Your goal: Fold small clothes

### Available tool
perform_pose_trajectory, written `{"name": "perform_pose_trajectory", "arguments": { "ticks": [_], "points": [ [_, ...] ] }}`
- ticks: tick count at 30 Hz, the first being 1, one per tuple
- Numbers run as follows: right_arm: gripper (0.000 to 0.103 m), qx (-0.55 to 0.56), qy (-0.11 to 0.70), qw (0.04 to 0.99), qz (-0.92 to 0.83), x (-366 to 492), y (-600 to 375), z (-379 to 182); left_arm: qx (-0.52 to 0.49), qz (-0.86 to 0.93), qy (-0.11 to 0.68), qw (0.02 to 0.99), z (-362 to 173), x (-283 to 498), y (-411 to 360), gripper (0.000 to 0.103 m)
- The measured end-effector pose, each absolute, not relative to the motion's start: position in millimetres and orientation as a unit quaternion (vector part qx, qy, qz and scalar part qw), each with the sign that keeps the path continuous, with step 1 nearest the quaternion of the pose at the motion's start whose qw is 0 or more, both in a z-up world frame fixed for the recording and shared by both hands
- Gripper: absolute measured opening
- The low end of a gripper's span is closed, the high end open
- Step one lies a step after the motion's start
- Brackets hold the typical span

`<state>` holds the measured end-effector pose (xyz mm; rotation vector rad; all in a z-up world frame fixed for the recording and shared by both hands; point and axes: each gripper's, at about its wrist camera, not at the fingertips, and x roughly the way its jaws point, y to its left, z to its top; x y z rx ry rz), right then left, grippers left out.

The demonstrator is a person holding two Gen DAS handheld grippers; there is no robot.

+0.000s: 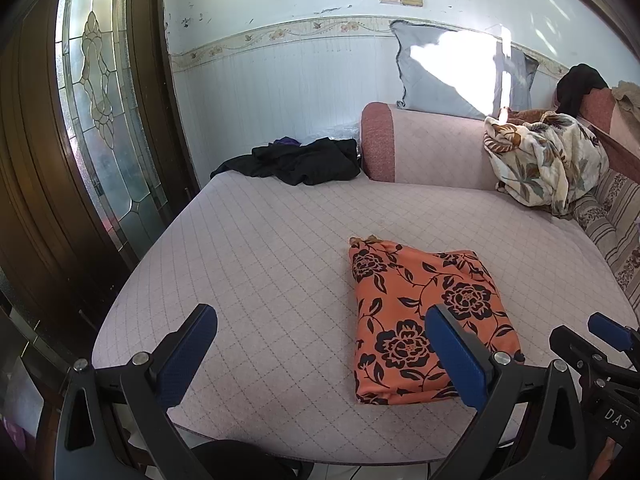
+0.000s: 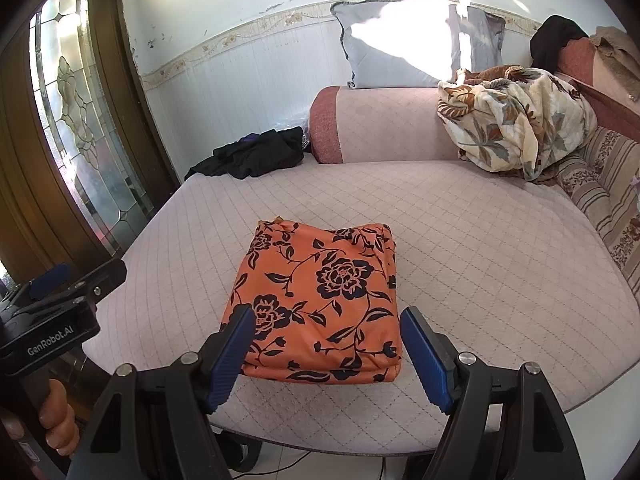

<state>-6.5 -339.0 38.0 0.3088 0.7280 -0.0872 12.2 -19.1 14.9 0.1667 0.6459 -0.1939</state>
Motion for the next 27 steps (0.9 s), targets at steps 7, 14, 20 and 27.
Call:
{"name": "perform_pose_trajectory", "arguments": {
  "ticks": [7, 14, 20, 27],
  "points": [
    [0.078, 0.146, 0.358, 0.922, -0.039, -0.2, -334.4, 37.1, 0.079, -0.095, 0.323, 0.938, 10.9, 18.2, -16.0, 0.103],
    [0.078, 0.144, 0.360, 0.921, -0.036, 9.2, -330.6, 35.3, 0.078, -0.095, 0.329, 0.936, 6.9, 26.5, -14.7, 0.103],
    [0.078, 0.144, 0.365, 0.919, -0.034, 19.5, -329.1, 30.9, 0.074, -0.090, 0.337, 0.934, 2.3, 35.9, -13.2, 0.103],
    [0.078, 0.138, 0.371, 0.918, -0.036, 37.0, -336.0, 23.3, 0.070, -0.099, 0.350, 0.929, -7.1, 53.9, -13.4, 0.103]
  ]
}}
